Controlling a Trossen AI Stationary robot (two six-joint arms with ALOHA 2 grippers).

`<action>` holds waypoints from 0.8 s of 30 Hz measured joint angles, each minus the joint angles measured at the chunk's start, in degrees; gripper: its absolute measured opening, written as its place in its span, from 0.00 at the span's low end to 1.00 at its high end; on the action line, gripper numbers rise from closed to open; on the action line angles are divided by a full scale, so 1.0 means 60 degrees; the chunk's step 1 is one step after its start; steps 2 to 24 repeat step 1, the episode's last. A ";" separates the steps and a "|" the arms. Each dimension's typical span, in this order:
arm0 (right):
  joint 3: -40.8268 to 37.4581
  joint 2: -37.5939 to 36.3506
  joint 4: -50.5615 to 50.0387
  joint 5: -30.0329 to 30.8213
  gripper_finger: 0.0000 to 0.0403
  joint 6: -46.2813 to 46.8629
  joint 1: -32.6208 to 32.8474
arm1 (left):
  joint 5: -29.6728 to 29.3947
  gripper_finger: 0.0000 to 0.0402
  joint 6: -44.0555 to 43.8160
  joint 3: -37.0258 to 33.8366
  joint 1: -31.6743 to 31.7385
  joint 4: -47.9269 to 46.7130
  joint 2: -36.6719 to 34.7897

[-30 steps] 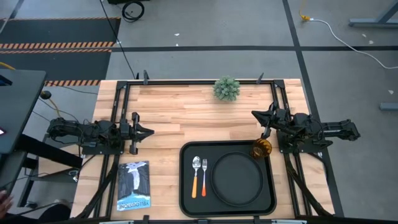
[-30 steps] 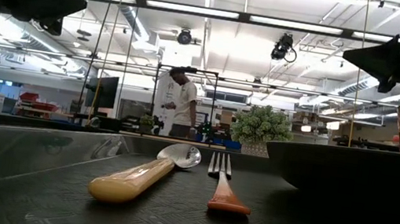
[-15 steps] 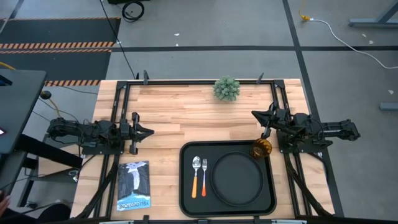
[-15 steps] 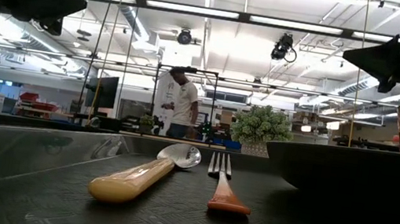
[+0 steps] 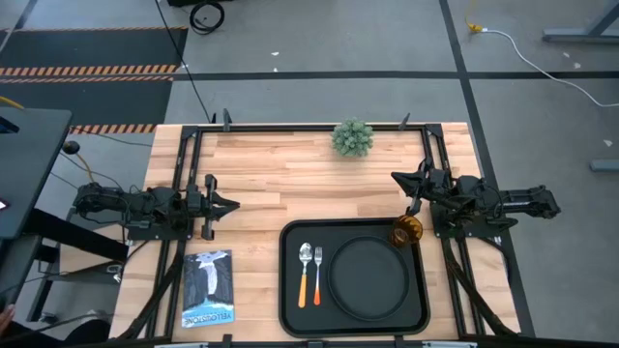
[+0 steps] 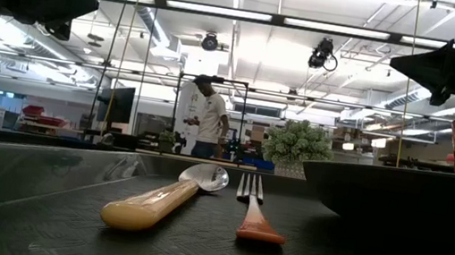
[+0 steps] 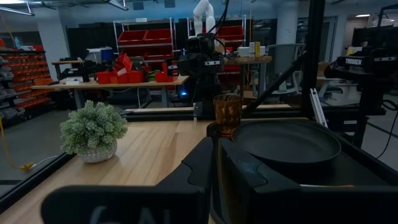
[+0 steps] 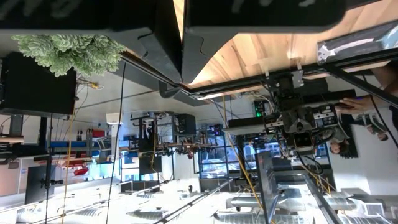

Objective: Pick and place plate/cup/fork/spoon on tray
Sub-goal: Return to Home Position

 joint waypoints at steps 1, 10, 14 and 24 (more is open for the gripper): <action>0.0000 0.0000 0.0000 0.0000 0.03 0.0000 0.0000 | 0.0002 0.09 -0.0003 0.0001 0.0003 0.0004 0.0000; 0.0000 0.0000 0.0000 0.0000 0.03 0.0000 0.0000 | 0.0002 0.09 -0.0003 0.0001 0.0003 0.0004 0.0000; 0.0000 0.0000 0.0000 0.0000 0.03 0.0000 0.0000 | 0.0002 0.09 -0.0003 0.0001 0.0003 0.0004 0.0000; 0.0000 0.0000 0.0000 0.0000 0.03 0.0000 0.0000 | 0.0002 0.09 -0.0003 0.0001 0.0003 0.0004 0.0000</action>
